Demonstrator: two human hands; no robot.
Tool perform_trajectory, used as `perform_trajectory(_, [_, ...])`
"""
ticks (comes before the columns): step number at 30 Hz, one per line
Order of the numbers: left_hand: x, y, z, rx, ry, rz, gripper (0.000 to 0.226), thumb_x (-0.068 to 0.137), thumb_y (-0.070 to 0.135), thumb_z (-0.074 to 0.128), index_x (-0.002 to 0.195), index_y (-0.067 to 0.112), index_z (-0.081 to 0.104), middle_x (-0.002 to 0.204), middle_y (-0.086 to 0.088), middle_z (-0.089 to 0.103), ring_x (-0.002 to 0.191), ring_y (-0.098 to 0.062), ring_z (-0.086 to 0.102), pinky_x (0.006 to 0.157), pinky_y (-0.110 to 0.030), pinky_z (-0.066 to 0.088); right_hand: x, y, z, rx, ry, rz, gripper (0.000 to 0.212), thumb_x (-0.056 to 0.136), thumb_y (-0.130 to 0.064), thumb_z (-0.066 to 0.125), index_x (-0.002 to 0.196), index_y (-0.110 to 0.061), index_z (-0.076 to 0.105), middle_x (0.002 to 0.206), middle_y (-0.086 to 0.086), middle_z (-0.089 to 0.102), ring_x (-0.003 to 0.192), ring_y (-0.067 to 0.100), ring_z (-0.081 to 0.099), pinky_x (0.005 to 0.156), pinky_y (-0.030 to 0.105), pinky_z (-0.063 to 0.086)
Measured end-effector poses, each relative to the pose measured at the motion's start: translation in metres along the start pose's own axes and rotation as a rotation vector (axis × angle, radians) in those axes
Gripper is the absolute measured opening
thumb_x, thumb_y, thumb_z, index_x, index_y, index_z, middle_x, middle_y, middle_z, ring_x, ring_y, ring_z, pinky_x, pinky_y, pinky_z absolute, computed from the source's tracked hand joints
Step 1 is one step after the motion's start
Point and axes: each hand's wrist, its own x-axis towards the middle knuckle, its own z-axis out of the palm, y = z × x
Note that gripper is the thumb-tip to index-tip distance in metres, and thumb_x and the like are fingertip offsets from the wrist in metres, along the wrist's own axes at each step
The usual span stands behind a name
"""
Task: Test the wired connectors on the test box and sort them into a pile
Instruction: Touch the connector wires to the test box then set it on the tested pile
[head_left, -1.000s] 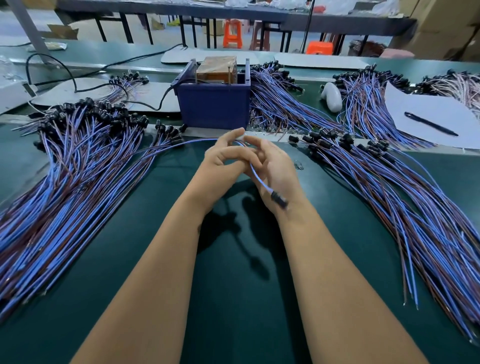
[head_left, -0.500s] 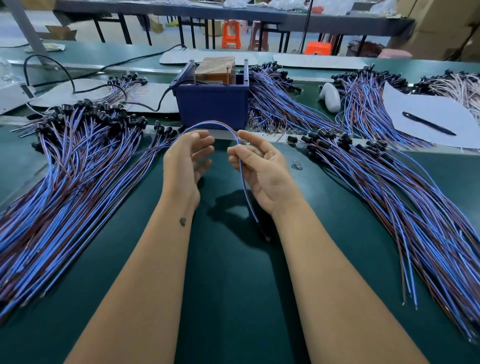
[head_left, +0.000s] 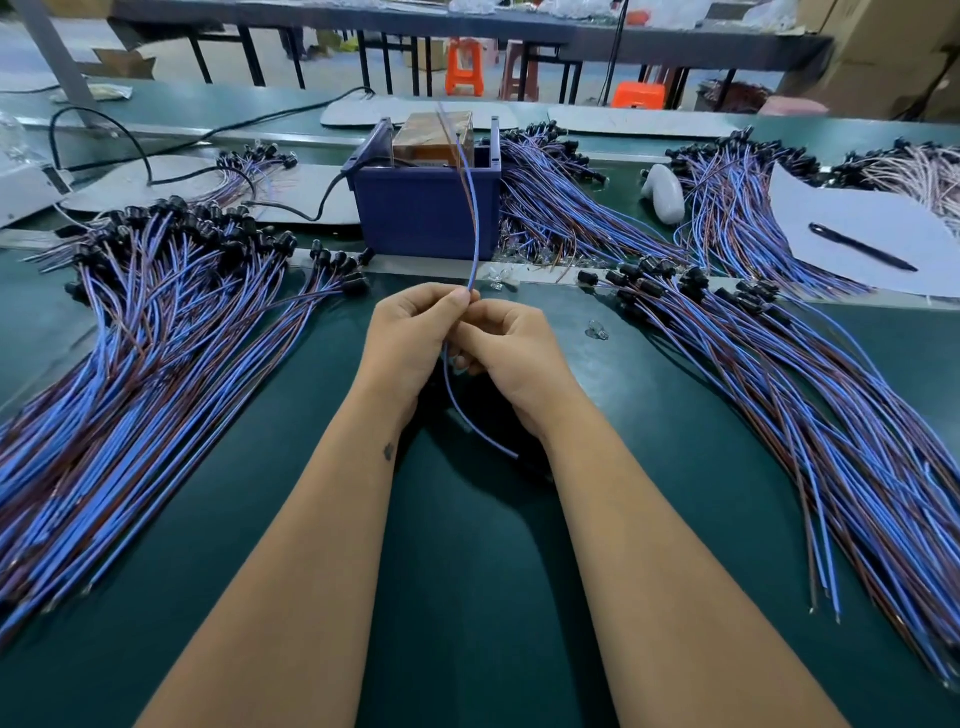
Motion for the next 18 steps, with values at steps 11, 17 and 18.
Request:
perform_trajectory(11, [0.005, -0.006, -0.005, 0.124, 0.071, 0.05, 0.024, 0.099, 0.015, 0.057, 0.08, 0.019, 0.071, 0.073, 0.003, 0.071, 0.07, -0.017, 0.066, 0.066, -0.035, 0.06, 0.001, 0.0, 0.001, 0.003, 0.068, -0.032, 0.013, 0.092, -0.001, 0.062, 0.082, -0.008, 0.064, 0.062, 0.001, 0.06, 0.048, -0.001, 0.053, 0.051, 0.01, 0.042])
perform_trajectory(17, [0.01, -0.008, -0.01, 0.18, 0.204, 0.072, 0.022, 0.102, 0.017, 0.049, 0.085, 0.021, 0.063, 0.067, 0.011, 0.067, 0.065, -0.002, 0.066, 0.061, -0.016, 0.051, 0.003, 0.001, -0.004, -0.006, 0.209, -0.043, 0.017, 0.094, -0.005, 0.061, 0.078, -0.012, 0.063, 0.066, 0.005, 0.062, 0.052, 0.005, 0.054, 0.052, 0.012, 0.042])
perform_trajectory(18, [0.01, -0.008, -0.011, 0.188, 0.22, 0.083, 0.021, 0.102, 0.017, 0.048, 0.087, 0.022, 0.062, 0.064, 0.011, 0.065, 0.061, 0.0, 0.064, 0.059, -0.014, 0.049, 0.004, 0.001, -0.005, 0.0, 0.228, -0.037, 0.016, 0.094, -0.006, 0.06, 0.08, -0.012, 0.063, 0.067, 0.005, 0.062, 0.053, 0.005, 0.055, 0.052, 0.012, 0.042])
